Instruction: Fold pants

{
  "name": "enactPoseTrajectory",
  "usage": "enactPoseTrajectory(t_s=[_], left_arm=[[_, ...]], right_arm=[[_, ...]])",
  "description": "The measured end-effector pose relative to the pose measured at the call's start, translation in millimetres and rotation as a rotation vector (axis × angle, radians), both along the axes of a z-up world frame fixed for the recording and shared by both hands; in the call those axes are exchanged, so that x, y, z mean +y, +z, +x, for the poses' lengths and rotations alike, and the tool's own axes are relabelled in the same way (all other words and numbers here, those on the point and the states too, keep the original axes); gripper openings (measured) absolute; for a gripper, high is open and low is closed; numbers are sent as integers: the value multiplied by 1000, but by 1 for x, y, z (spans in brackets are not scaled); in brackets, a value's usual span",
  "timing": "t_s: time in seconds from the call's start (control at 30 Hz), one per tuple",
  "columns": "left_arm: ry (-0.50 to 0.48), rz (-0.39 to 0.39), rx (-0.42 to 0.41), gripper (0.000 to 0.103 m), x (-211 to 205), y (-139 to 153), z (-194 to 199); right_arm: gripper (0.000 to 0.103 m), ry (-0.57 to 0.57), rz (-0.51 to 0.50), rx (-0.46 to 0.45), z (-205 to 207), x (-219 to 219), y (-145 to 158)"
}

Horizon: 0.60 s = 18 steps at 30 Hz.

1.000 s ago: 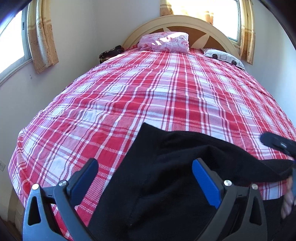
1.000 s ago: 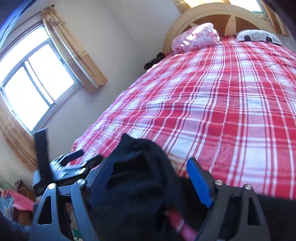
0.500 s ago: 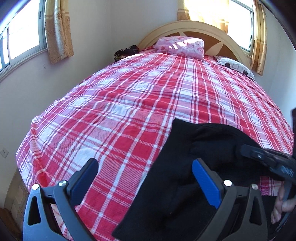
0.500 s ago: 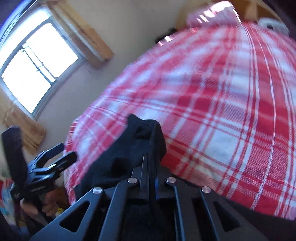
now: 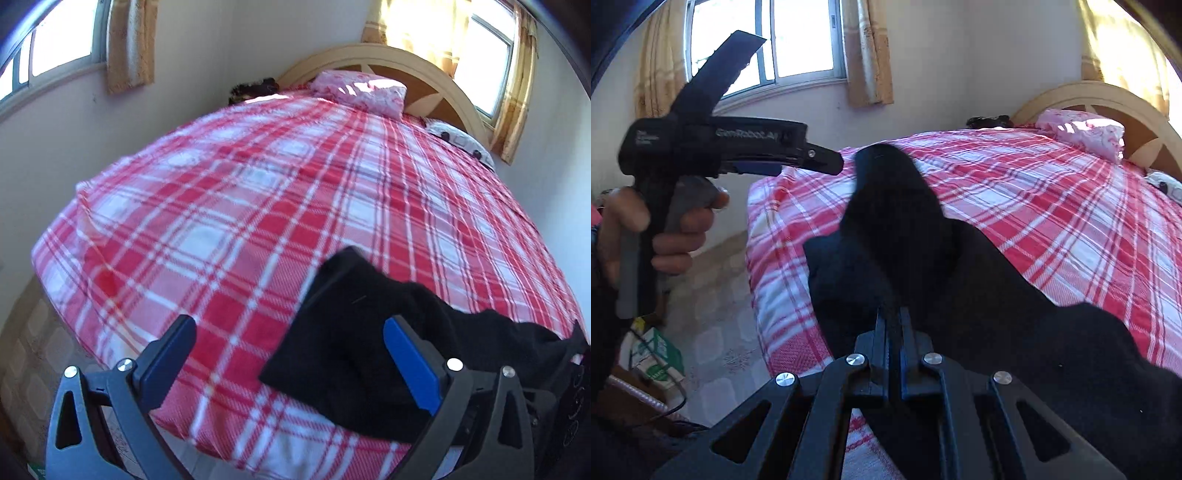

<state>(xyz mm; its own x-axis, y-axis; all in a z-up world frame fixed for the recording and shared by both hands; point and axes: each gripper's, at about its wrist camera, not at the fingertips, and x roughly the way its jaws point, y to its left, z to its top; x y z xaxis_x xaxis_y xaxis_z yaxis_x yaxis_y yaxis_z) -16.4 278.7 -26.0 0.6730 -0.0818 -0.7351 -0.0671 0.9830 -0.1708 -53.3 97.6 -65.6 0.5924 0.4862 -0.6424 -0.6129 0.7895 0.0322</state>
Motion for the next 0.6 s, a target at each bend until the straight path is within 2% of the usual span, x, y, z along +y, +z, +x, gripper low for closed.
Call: enactPoseTrajectory(t_s=[0.23, 0.3, 0.37, 0.4, 0.53, 0.6], left_arm=[[-116, -76, 41, 103, -22, -11, -23], [-128, -12, 27, 103, -29, -11, -28], [-93, 94, -8, 103, -31, -6, -29], [-79, 119, -19, 103, -31, -4, -28], [-53, 153, -65, 103, -30, 8, -18], [-42, 200, -99, 103, -36, 11, -13]], right_arm=[[4, -49, 14, -52, -14, -1, 5], [4, -47, 8, -54, -12, 1, 7], [4, -16, -7, -28, -11, 4, 5], [4, 12, -24, -18, -14, 7, 3], [4, 41, -93, -36, -23, 19, -6], [6, 22, -91, -21, -22, 20, -16]])
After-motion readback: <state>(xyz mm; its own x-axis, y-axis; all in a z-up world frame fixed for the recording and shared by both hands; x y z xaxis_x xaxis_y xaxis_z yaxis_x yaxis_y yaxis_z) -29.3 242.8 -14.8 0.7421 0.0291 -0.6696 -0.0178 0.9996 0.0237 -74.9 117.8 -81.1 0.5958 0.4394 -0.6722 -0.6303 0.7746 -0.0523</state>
